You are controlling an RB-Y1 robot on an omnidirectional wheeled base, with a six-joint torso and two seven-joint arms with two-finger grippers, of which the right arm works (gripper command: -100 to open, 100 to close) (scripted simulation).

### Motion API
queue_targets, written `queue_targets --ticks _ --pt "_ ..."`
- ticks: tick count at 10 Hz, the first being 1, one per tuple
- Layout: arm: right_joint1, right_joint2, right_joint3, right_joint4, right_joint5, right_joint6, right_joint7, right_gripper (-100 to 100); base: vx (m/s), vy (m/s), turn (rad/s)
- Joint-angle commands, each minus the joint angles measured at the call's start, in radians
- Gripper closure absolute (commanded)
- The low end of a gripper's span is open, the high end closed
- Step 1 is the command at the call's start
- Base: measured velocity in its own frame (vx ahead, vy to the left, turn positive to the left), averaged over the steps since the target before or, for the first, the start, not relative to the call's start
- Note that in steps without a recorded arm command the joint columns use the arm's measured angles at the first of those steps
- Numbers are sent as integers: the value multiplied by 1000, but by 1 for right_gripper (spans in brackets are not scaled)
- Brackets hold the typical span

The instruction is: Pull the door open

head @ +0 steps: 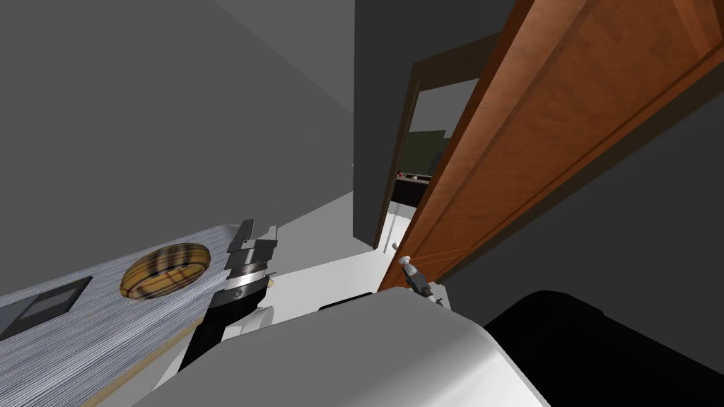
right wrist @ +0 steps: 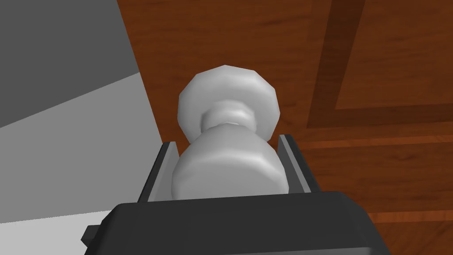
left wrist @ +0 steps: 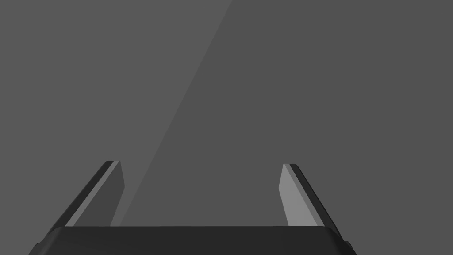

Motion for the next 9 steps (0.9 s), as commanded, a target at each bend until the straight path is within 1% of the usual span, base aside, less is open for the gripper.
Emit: queue_targets --ticks 1,2,9 --pt "-3 -7 7 17 5 -21 -11 100 -249 -81 196" --pt "-6 -10 10 26 7 -30 -17 100 -247 -39 174" --pt "-23 -31 34 84 23 -91 -53 100 -203 -43 120"
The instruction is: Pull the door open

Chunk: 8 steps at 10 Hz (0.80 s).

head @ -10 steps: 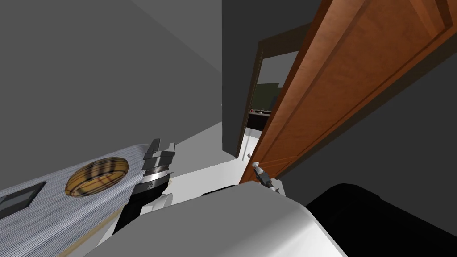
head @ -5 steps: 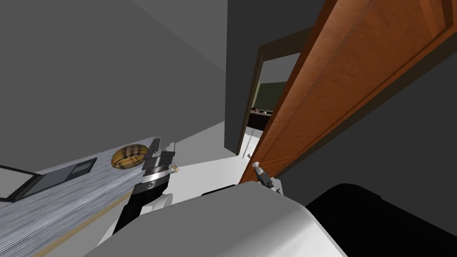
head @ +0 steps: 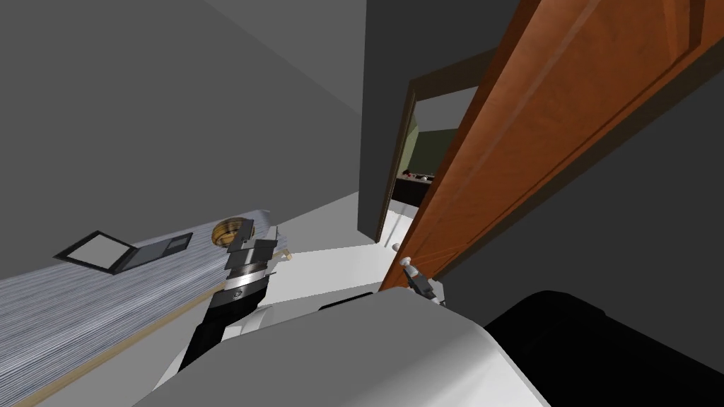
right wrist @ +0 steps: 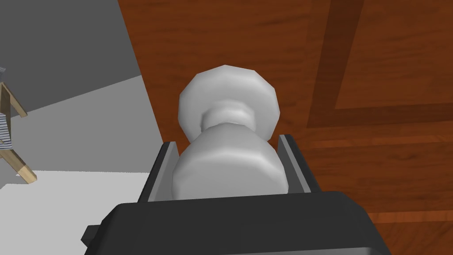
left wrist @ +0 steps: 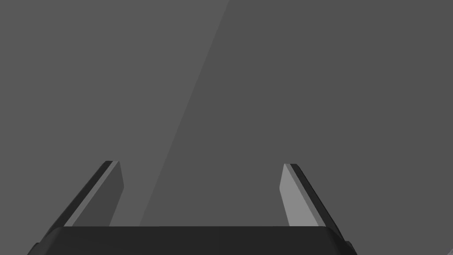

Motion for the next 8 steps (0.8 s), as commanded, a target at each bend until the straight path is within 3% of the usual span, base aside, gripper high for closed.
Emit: queue_targets --ticks 1,2,7,8 --pt "0 0 0 0 0 0 0 100 -80 -17 23" --pt "-1 2 8 30 9 -32 -7 100 -40 -6 37" --pt "-6 9 29 119 32 -131 -25 100 -42 -9 36" --pt "-6 9 29 119 32 -131 -25 100 -35 -6 8"
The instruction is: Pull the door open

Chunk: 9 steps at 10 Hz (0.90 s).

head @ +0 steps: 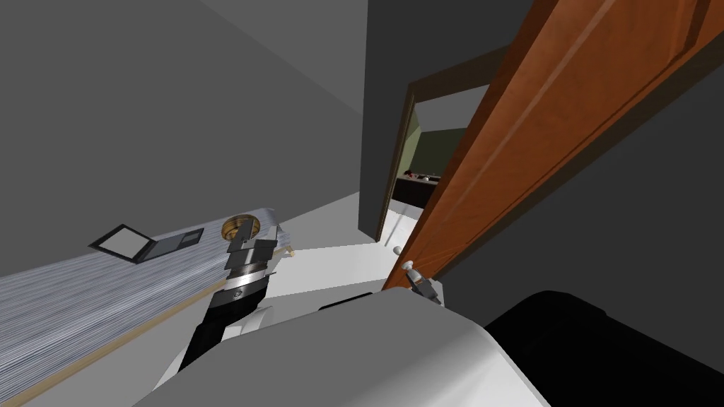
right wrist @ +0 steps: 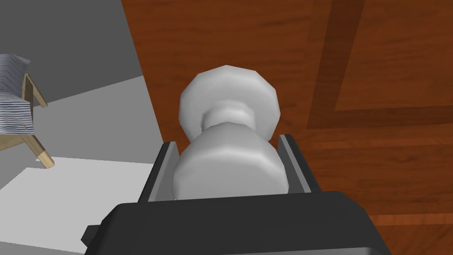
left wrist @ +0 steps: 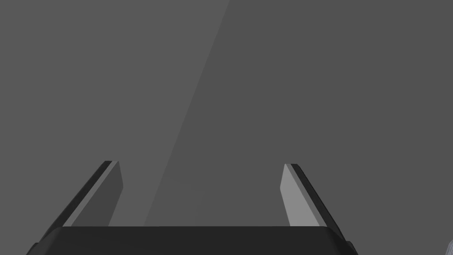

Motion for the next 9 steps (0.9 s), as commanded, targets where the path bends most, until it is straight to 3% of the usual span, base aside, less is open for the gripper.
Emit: queue_targets --ticks 1,8,9 --pt "2 10 13 28 11 -35 -5 100 -30 0 28" --pt "-4 19 48 181 51 -204 -35 100 -67 -33 38" --pt "-4 19 48 181 51 -204 -35 100 -54 -38 0"
